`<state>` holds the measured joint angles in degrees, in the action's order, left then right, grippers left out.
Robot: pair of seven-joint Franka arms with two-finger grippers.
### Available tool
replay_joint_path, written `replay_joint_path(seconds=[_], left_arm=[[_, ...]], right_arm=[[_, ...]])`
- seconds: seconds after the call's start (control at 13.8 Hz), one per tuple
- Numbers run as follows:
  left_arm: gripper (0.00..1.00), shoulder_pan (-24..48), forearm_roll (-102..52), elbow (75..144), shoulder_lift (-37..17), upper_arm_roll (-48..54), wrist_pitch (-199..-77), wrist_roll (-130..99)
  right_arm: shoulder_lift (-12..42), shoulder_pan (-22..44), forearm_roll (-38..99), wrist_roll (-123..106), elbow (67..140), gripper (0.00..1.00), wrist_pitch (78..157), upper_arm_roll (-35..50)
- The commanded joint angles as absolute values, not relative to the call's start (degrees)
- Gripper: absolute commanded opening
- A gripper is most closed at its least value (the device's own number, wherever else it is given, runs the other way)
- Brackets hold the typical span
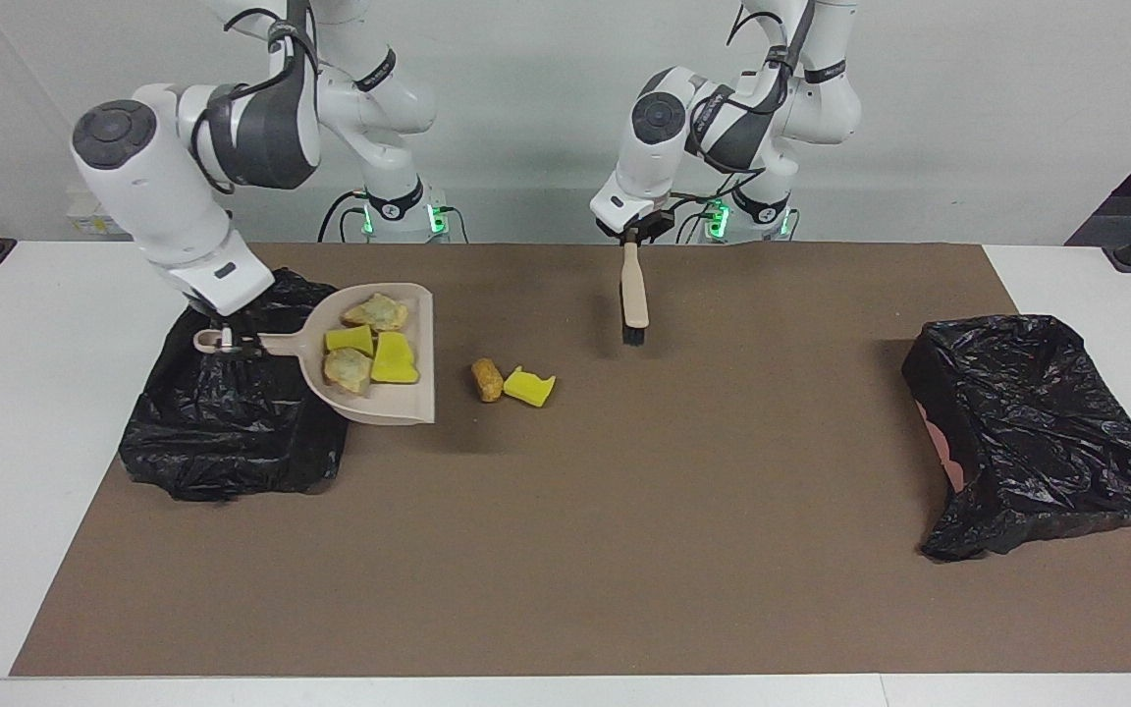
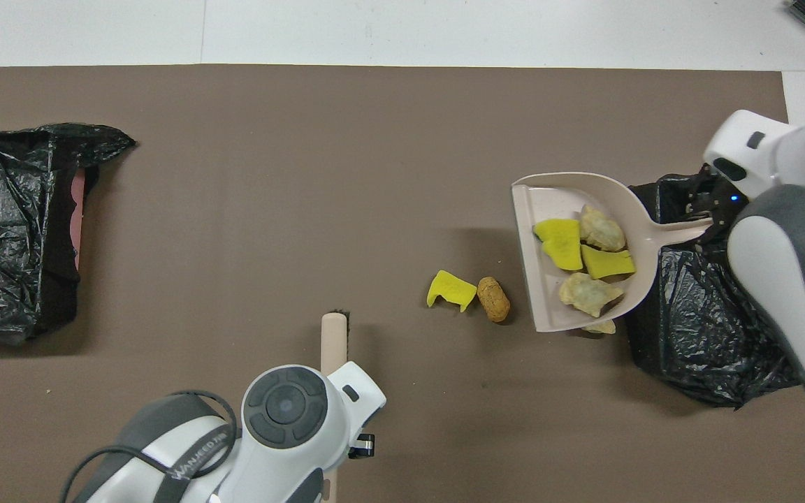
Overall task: Sweep and dump trash in bin
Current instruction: 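Carry the dustpan with the right gripper and tip it over the bag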
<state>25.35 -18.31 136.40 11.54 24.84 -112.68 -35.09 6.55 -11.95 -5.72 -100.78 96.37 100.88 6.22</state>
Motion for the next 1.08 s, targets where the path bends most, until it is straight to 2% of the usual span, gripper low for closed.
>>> replay_joint_path(seconds=[0.0,0.29,0.43,0.58,0.72,0.79,0.87,0.94,1.01], left_arm=[[0.00,25.4,-20.7,141.5,13.4,29.1,-117.8,-37.8],[0.00,25.8,-24.4,142.4,13.8,31.1,-117.6,-42.2],[0.00,25.9,-27.4,142.4,12.5,33.0,-118.9,-45.4],[0.00,25.9,-29.2,142.4,11.6,33.5,-121.6,-44.8],[0.00,26.0,-29.2,142.0,9.3,34.7,-123.0,-44.8],[0.15,25.9,-29.2,141.9,8.6,34.9,-123.0,-44.7],[0.18,25.6,-29.1,141.7,8.5,34.8,-122.4,-43.7],[0.32,25.3,-29.1,141.5,8.3,34.8,-122.0,-41.7],[0.63,25.1,-29.2,141.3,8.2,34.7,-121.7,-39.8]], right_arm=[[6.1,-16.9,-11.0,-104.1,93.7,0.00,99.8,6.9],[5.0,-19.7,-22.1,-98.3,93.2,0.00,101.5,5.8],[3.0,-19.6,-31.7,-92.4,97.1,0.00,105.0,6.1],[-1.0,-19.4,-36.7,-86.3,104.4,0.00,109.8,6.0],[-4.2,-18.0,-42.9,-78.1,110.0,0.00,110.7,6.2],[-4.5,-17.1,-44.1,-76.9,110.6,0.00,110.3,6.2],[-4.5,-17.0,-45.6,-76.9,110.6,0.00,109.6,6.2],[-4.5,-16.5,-48.7,-76.9,110.0,0.00,108.2,6.2],[-4.3,-15.8,-50.7,-77.0,109.4,0.00,106.4,6.2]])
